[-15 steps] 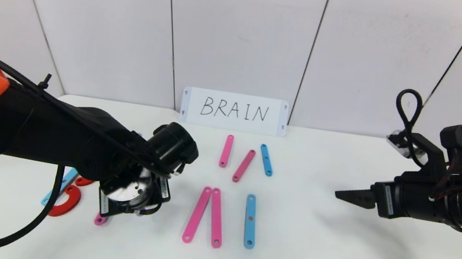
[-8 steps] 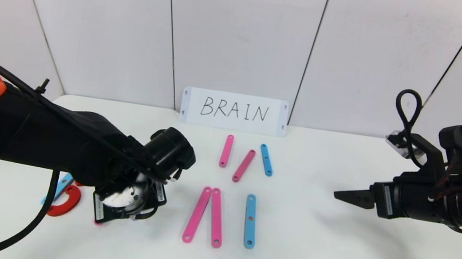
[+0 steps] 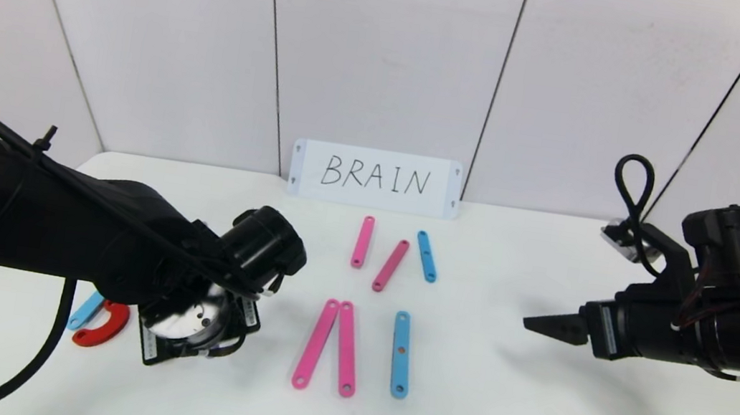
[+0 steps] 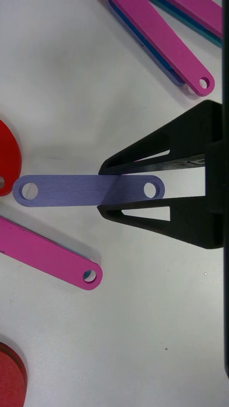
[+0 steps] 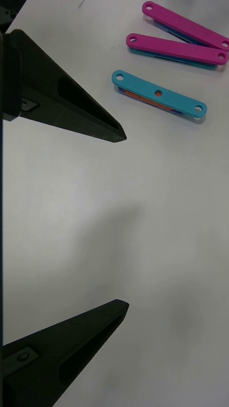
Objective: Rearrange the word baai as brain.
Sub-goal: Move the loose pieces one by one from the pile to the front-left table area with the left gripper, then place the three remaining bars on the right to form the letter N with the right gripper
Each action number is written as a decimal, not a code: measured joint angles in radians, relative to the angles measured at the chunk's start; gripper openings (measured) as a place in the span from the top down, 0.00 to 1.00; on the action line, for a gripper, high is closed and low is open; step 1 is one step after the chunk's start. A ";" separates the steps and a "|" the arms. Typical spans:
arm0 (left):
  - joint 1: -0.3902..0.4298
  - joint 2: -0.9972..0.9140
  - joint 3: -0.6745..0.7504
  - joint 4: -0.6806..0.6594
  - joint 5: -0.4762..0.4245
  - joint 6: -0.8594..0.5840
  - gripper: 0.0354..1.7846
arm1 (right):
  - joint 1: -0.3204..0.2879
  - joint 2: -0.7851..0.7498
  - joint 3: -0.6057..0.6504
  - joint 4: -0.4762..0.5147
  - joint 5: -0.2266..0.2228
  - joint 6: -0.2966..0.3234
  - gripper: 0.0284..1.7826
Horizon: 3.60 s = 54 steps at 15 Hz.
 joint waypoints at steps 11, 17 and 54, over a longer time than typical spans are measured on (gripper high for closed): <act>0.004 0.033 0.017 -0.005 -0.023 0.000 0.87 | -0.001 0.050 -0.011 -0.001 -0.003 -0.002 0.03; 0.013 0.056 0.017 -0.022 -0.024 0.001 0.87 | -0.001 0.051 -0.010 -0.001 -0.002 -0.002 0.03; 0.379 -0.253 -0.160 -0.006 -0.528 0.767 0.03 | 0.008 0.030 0.024 -0.121 0.000 -0.003 0.03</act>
